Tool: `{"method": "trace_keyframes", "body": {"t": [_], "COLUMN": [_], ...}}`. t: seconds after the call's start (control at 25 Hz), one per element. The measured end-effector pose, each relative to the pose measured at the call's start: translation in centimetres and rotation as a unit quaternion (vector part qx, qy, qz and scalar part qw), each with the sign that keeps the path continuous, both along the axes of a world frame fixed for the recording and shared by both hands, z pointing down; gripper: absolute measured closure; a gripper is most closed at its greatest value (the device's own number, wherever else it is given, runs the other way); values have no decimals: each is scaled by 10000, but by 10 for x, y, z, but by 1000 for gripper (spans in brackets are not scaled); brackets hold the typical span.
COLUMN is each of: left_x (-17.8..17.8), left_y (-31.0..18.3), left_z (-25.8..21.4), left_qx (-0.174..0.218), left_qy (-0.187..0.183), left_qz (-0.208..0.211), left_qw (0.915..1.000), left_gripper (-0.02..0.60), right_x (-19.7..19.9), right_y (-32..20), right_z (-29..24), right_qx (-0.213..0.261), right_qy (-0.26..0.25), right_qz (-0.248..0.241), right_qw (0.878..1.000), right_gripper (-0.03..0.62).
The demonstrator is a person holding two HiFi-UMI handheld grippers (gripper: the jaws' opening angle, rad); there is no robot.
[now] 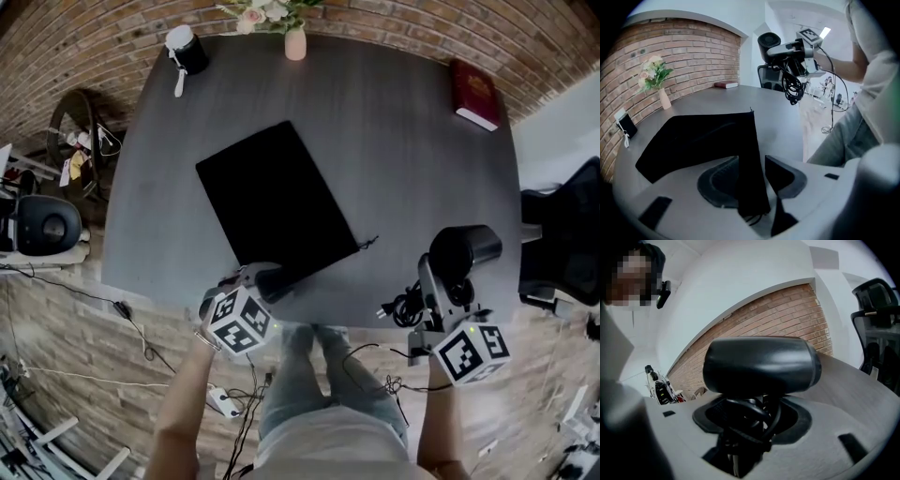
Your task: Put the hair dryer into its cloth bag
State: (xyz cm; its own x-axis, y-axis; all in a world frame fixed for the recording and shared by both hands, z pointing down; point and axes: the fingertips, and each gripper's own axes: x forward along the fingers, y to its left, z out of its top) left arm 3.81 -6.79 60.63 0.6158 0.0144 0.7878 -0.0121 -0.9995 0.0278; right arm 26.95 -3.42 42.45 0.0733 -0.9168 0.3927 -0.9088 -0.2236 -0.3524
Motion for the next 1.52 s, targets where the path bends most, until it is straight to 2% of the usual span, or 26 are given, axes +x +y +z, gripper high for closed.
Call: {"method": "trace_keyframes", "body": {"t": [0.2,0.6,0.8,1.08,1.24,1.52], "left_x": [-4,-7,-7,-7,-9,-14], "left_y": [1,0,-4,-12,-10,-22], "left_z": [11,17,13,3,-4,-23], "left_qx": [-57,-90,-247,-434,-646,-831], "left_qy": [-164,-197,-100,210,390,796], "left_qz": [-71,-235,-428,-821,-1204,-2031], "left_qw": [9998,9995,9987,9955,9899,9724], "left_gripper": [422,503,548,560,561,561], "right_x": [3,2,3,2,-2,-7], "right_y": [11,16,17,14,12,0], "right_z": [7,1,-2,-2,-4,-15], "right_qx": [-45,-15,-22,-16,-61,-50], "right_qy": [-56,-22,1,-43,-86,-49], "right_qz": [23,-18,-58,-178,-375,-782], "right_qw": [10000,10000,10000,9998,9992,9969], "right_gripper": [347,345,347,346,345,347]}}
